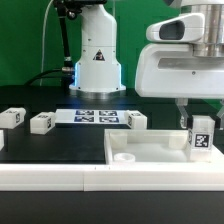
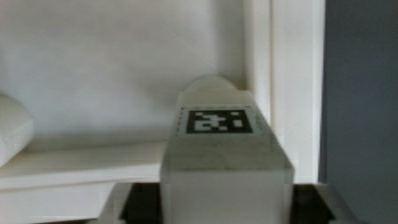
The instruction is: Assemble one leg
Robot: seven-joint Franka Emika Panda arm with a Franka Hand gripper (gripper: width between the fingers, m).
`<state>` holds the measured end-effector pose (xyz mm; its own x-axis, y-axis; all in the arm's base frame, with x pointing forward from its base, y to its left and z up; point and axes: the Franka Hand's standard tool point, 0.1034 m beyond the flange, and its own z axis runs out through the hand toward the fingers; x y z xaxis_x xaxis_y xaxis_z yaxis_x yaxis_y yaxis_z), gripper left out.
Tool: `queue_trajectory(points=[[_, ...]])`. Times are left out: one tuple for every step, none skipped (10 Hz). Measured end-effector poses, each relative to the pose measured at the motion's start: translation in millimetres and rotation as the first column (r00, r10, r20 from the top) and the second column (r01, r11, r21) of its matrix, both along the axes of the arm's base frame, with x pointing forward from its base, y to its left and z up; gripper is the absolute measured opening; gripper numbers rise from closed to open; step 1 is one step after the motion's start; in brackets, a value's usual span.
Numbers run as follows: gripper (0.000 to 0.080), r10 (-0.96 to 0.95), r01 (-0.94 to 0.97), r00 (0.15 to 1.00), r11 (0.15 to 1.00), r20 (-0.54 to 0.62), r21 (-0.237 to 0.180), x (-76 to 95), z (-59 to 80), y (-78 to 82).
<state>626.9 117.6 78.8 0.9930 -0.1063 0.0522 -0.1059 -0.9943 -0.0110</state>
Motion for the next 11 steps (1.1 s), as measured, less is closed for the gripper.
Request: queue_trajectory(points=[[0.029,0.0,0.0,1.0,1.0,0.0,0.0,0.0,0.0,-0.1],[0.029,-0.022,0.022,1.0,1.0,0.0,0.001,0.0,0.0,-0.1],[0.029,-0.021,0.021,1.0,1.0,0.0,0.001,0.0,0.0,-0.1],[0.029,-0.029,0.029,1.0,1.0,0.0,0.002,0.0,0.1,0.0],[0.029,-0.149,0.149,0.989,0.989,-0.002,0.012,-0.2,0.1,1.7],[0.029,-0.257,0.257,0.966,0.966,0.0,0.018,-0.4,-0.3,2.1],[0.0291,-0.331,0.331,0.944,0.943,0.005,0.024,-0.1,-0.4,1.4],[0.0291,-0.403,0.402,0.915,0.915,0.004,0.033,0.1,-0.5,0.3],[0.0291,-0.464,0.464,0.886,0.885,-0.002,0.042,0.1,-0.6,-0.4],[0.0291,-0.544,0.544,0.839,0.838,-0.007,0.046,0.1,-0.6,-1.0],[0.0291,-0.632,0.632,0.774,0.773,-0.014,0.049,-0.2,-0.6,-1.4]])
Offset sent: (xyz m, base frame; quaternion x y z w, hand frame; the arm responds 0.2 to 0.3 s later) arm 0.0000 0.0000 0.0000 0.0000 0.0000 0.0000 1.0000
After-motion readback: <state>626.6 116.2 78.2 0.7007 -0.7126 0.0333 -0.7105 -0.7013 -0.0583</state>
